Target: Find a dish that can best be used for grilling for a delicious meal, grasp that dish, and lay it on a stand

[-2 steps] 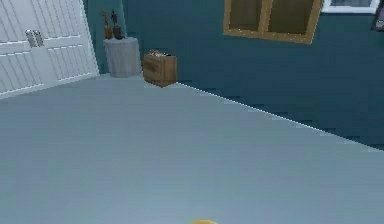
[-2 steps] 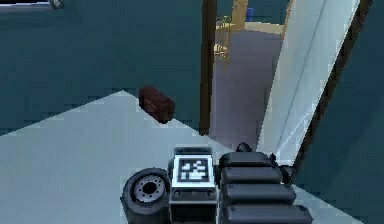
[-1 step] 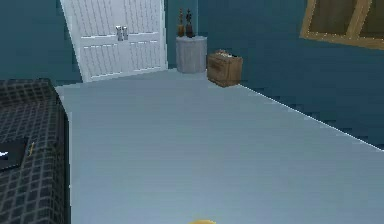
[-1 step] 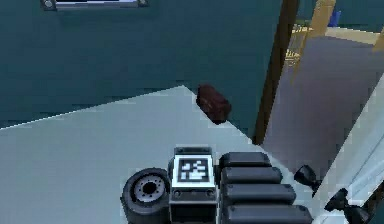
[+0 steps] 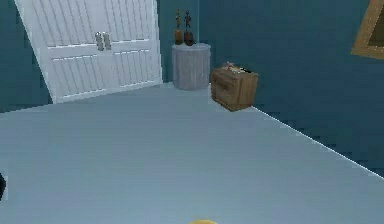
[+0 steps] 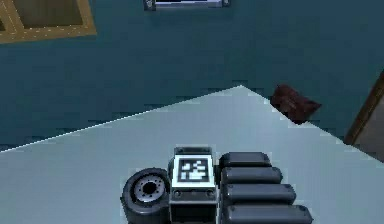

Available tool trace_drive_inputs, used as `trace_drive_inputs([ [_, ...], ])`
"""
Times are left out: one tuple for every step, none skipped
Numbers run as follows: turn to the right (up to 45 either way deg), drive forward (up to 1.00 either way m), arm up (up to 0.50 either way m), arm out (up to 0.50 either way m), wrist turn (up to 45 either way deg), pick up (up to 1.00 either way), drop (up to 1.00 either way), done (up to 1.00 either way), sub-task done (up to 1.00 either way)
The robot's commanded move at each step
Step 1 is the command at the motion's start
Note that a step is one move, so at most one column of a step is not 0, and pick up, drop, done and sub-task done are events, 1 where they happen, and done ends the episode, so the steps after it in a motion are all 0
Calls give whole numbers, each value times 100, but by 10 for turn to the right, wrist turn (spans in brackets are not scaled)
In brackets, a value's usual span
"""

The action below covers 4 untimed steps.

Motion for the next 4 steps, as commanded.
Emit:
trace_drive_inputs([
  [0,100,0,0,0,0,0,0,0],
  [0,100,0,0,0,0,0,0,0],
  [0,100,0,0,0,0,0,0,0],
  [270,0,0,0,0,0,0,0,0],
])
